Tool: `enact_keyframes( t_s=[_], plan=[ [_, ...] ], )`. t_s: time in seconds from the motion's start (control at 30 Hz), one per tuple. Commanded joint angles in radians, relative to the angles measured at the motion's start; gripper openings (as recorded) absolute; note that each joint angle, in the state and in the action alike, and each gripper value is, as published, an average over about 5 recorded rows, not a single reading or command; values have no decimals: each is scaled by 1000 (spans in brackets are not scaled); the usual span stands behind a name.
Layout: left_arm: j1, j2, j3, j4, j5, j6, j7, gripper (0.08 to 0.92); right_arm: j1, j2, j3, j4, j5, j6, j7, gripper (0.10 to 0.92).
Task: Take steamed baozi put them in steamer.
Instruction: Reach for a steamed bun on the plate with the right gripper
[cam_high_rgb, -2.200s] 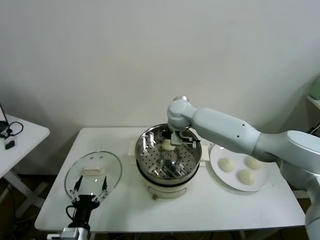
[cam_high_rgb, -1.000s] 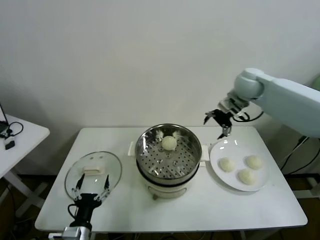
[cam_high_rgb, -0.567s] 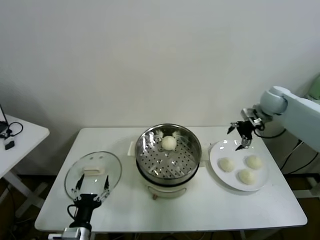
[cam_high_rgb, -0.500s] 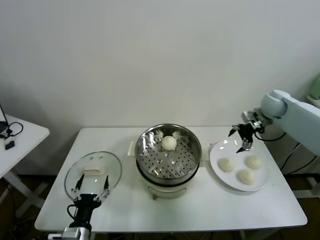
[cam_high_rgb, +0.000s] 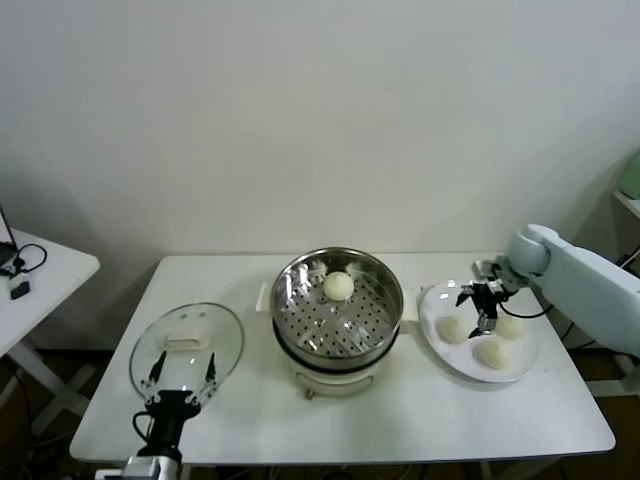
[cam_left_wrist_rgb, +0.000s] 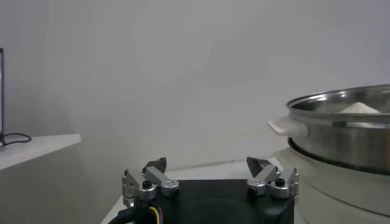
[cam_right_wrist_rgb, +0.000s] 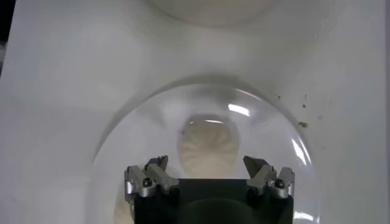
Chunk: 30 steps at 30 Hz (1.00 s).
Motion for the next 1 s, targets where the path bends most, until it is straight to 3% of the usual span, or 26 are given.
enact_keyframes(
  t_s=[0.03, 0.7, 1.0],
  plan=[
    [1, 1, 0, 3, 0, -2, 1, 823, -66, 32, 56, -49, -62, 3, 20, 823],
    [7, -3, 3, 8, 4, -6, 0, 823, -90, 96, 112, -102, -121, 15, 25, 821],
    [7, -2, 3, 9, 3, -6, 0, 823, -94, 94, 128, -101, -118, 13, 22, 755]
  ],
)
